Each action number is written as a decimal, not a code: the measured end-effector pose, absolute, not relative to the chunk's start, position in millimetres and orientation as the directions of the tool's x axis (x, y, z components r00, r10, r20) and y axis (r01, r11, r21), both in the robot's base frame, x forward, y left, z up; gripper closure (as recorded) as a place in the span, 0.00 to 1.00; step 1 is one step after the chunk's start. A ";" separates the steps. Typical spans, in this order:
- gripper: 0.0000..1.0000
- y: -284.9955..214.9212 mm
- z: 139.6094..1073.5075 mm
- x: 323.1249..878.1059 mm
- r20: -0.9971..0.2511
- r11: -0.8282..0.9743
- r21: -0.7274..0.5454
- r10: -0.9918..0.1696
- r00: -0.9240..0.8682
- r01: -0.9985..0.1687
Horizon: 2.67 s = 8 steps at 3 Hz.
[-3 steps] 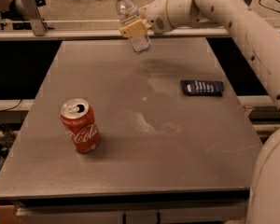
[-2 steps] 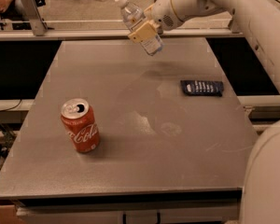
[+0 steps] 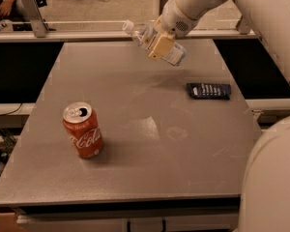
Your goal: Knock blue plastic bottle over
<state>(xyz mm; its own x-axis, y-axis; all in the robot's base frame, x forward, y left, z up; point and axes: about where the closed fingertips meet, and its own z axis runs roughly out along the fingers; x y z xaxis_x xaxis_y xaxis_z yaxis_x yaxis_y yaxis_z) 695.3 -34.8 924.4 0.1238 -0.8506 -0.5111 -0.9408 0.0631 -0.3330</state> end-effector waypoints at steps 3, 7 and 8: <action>0.13 16.8 894.1 634.3 -0.490 -0.138 -0.235 -0.838 0.240 -0.962; 0.00 -26.4 908.5 641.9 -0.652 0.099 -0.201 -0.756 0.057 -0.975; 0.00 -86.5 921.0 660.0 -0.741 0.350 -0.175 -0.663 -0.111 -0.920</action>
Offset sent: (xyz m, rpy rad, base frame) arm -0.0729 0.0598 -0.0279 -0.0458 0.1066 0.2343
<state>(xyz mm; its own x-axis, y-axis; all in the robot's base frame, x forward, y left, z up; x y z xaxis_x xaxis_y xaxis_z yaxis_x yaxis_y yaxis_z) 660.0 -86.5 921.0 -0.1110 -0.6626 -0.7407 -0.9201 0.3502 -0.1753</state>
